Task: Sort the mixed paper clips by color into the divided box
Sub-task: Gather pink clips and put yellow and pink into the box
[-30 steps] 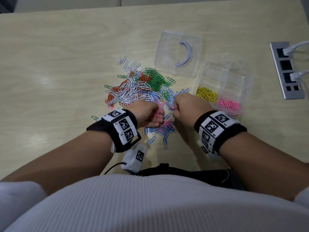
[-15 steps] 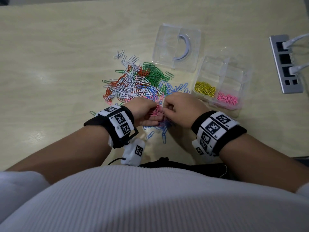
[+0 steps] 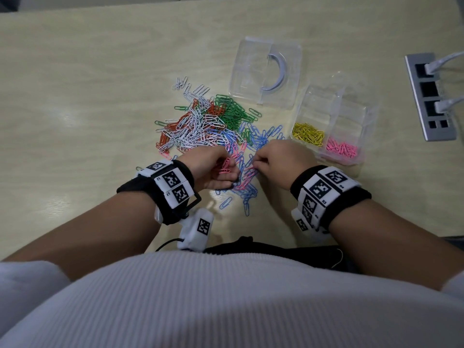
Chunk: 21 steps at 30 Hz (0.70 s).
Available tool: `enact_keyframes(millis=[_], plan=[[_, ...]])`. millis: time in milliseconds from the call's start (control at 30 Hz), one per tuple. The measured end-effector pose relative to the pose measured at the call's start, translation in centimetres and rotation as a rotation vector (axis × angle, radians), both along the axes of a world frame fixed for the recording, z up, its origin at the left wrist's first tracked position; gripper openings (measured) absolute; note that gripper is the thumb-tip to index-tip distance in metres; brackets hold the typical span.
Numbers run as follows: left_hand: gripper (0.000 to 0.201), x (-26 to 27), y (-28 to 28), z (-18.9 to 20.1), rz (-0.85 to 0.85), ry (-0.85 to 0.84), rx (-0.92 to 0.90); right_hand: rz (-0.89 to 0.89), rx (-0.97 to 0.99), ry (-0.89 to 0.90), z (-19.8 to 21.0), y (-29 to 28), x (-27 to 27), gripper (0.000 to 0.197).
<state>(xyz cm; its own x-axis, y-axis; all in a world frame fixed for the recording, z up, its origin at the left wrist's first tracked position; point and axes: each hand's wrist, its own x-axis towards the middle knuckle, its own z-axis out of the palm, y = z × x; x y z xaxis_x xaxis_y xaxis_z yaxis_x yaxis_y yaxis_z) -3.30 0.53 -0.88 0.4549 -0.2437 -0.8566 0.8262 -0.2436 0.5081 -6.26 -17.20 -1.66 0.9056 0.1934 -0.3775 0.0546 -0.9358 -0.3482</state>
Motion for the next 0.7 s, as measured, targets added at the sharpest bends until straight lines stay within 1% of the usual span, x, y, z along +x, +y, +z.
enact_keyframes(millis=[67,133,200,267,300,367,433,500,567,633,700], plan=[[0.022,0.0,-0.1,0.0,0.000,-0.002,0.002,-0.052,0.040,-0.044,0.5,-0.1,0.1,0.019],[0.025,-0.2,-0.5,0.1,0.001,0.004,-0.003,-0.101,0.140,-0.105,1.1,0.1,0.2,0.015],[0.027,-0.3,-1.0,0.2,0.012,0.004,-0.016,-0.042,0.244,-0.093,1.9,0.8,0.3,0.015],[0.026,-0.4,-1.4,0.3,0.035,0.010,-0.053,0.058,0.286,-0.056,2.4,1.3,0.3,0.019],[0.026,-0.4,-1.6,0.4,0.048,0.020,-0.076,0.060,0.306,-0.059,2.5,1.4,0.4,0.019],[0.027,-0.3,-1.7,0.3,0.064,0.038,-0.111,-0.025,0.343,-0.097,2.3,0.9,0.4,0.018],[0.030,-0.3,-1.6,0.1,0.080,0.046,-0.091,-0.077,0.288,-0.117,1.7,0.2,0.3,0.016],[0.032,-0.4,-1.6,0.0,0.097,0.030,-0.048,0.017,0.093,-0.049,1.0,-0.4,0.1,0.015],[0.034,-0.6,-1.7,0.0,0.096,-0.001,-0.017,0.140,-0.085,0.013,0.2,-0.5,-0.2,0.021],[0.034,-0.9,-1.9,0.1,0.097,-0.032,0.010,0.181,-0.104,0.001,-0.4,-0.5,-0.4,0.023],[0.033,-1.0,-2.0,0.3,0.109,-0.059,0.025,0.204,-0.092,-0.028,-0.7,-0.4,-0.4,0.019]])
